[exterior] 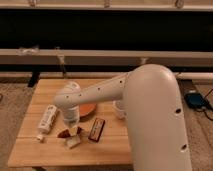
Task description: Place the pepper on the white sponge
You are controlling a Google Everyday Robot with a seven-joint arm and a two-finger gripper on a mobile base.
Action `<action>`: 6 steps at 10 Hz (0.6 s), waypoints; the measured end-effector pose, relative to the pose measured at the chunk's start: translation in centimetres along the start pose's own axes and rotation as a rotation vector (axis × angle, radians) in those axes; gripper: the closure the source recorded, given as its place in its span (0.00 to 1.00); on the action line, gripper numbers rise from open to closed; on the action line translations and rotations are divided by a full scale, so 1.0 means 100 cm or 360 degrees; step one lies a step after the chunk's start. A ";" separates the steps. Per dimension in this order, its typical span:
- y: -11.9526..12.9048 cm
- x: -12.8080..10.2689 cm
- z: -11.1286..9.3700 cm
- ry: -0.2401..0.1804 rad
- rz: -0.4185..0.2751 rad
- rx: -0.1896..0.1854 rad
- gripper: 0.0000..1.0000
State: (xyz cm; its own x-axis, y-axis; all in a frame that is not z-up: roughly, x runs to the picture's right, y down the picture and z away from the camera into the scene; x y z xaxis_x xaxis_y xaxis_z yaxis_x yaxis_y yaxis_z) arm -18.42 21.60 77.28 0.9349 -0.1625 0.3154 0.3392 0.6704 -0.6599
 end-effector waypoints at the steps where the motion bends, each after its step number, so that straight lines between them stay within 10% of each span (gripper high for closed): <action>1: -0.001 -0.004 -0.005 -0.0005 -0.0017 0.0014 0.57; 6: 0.001 -0.017 -0.008 -0.0025 -0.0061 0.0010 0.20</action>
State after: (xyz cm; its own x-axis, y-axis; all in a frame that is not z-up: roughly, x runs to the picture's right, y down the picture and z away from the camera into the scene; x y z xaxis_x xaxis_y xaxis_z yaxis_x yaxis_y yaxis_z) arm -19.90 21.38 76.15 0.9193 -0.1769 0.3515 0.3743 0.6685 -0.6426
